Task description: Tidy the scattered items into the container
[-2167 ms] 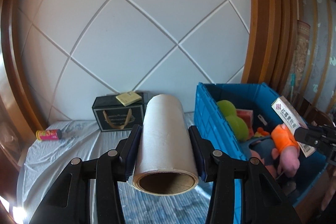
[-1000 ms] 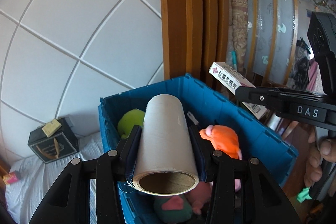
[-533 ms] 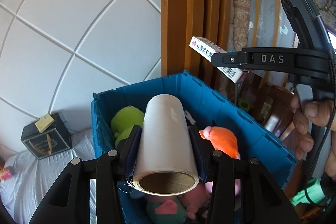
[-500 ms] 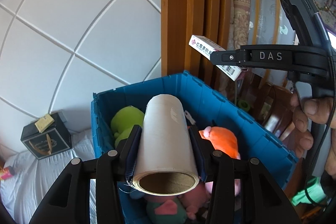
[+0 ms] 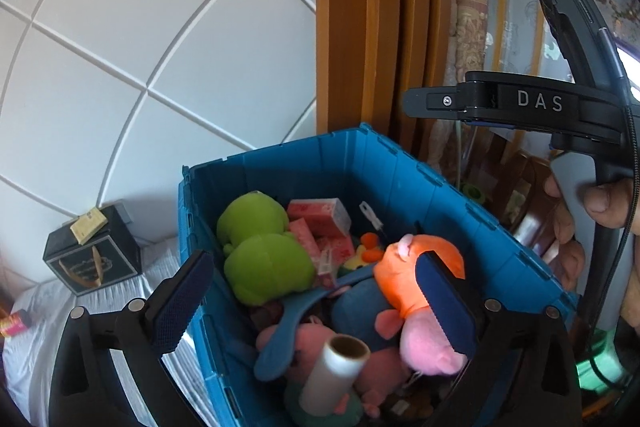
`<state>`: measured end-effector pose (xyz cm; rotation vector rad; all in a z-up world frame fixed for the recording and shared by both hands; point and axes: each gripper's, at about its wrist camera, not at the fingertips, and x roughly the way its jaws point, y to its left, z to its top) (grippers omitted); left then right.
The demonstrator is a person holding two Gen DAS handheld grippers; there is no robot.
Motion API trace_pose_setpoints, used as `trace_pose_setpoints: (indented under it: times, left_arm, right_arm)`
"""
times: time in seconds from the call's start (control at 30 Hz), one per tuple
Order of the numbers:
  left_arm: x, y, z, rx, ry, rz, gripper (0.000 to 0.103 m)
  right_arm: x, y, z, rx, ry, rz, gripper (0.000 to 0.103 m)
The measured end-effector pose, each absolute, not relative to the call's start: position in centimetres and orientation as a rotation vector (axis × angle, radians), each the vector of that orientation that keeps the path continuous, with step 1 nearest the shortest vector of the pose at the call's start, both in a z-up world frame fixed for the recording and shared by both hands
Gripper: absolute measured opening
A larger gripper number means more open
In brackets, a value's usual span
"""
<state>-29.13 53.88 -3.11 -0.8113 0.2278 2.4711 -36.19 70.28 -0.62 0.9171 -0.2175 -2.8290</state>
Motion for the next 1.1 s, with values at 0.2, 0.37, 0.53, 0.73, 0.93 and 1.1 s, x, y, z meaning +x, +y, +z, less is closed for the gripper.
trace_pose_setpoints:
  times: [0.2, 0.37, 0.53, 0.73, 0.93, 1.1]
  left_arm:
    - [-28.2, 53.3, -2.7, -0.796, 0.228, 2.489, 0.102]
    - [-26.8, 52.4, -2.0, -0.775, 0.230, 2.509, 0.102]
    - [-25.4, 50.3, -1.7, -0.773, 0.225, 2.540, 0.102]
    - [-24.2, 45.1, -2.3, -0.808, 0.146, 2.595, 0.102]
    - [-22.5, 38.8, -2.8, -0.834, 0.073, 2.702, 0.103]
    - [-20.2, 33.0, -2.5, -0.838, 0.050, 2.765, 0.103]
  right_arm:
    - [-33.7, 69.7, -0.1, 0.881, -0.192, -2.851, 0.089]
    - [-32.0, 68.9, 0.6, 0.850, -0.184, -2.831, 0.089]
    - [-30.5, 66.8, 1.2, 0.784, -0.182, -2.803, 0.089]
    - [-28.3, 62.2, 0.8, 0.773, -0.129, -2.766, 0.089]
    - [-25.1, 56.3, 0.1, 0.790, -0.081, -2.690, 0.091]
    - [-21.7, 50.7, -0.8, 0.811, -0.036, -2.644, 0.092]
